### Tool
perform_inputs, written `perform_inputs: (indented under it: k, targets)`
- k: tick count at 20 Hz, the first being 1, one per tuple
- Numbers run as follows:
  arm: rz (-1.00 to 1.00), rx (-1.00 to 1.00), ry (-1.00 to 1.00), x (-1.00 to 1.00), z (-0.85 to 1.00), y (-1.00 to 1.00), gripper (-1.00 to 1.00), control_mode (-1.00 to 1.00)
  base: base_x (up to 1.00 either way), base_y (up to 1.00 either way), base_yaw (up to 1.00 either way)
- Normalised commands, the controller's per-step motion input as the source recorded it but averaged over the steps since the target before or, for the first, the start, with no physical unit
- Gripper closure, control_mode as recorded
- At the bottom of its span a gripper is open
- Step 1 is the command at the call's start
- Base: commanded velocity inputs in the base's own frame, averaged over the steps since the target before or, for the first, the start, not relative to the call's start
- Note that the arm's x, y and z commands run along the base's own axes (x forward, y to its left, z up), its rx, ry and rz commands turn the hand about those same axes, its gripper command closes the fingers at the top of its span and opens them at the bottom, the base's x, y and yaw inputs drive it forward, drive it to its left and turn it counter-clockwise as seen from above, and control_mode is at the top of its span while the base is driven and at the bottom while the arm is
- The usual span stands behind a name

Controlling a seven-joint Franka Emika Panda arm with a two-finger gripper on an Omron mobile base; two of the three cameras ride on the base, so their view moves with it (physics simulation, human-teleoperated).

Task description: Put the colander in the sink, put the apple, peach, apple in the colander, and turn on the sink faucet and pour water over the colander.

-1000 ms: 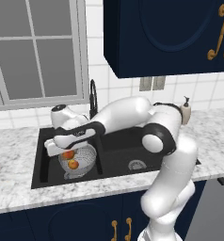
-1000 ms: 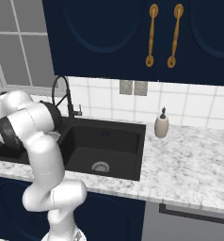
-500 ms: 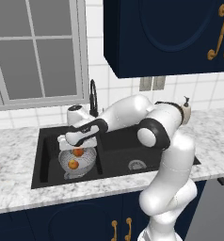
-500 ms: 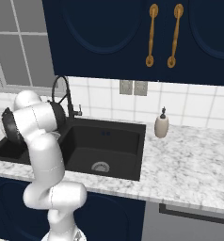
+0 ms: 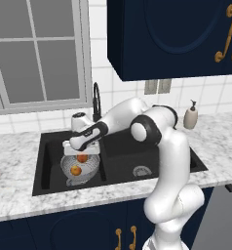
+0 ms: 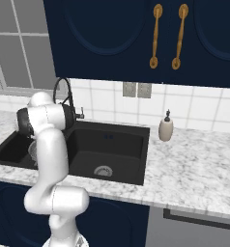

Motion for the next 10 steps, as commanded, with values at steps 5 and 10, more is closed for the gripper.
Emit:
perform_inputs:
  k: [5,10]
  targets:
    - [-0.07,-0.05,0.0,0.06,-0.48,0.07,1.0,-1.0,0.0,0.0,0.0]
    - [-0.05,-0.02,0.0,0.02,-0.31,0.02,1.0,-1.0,0.0,0.0,0.0]
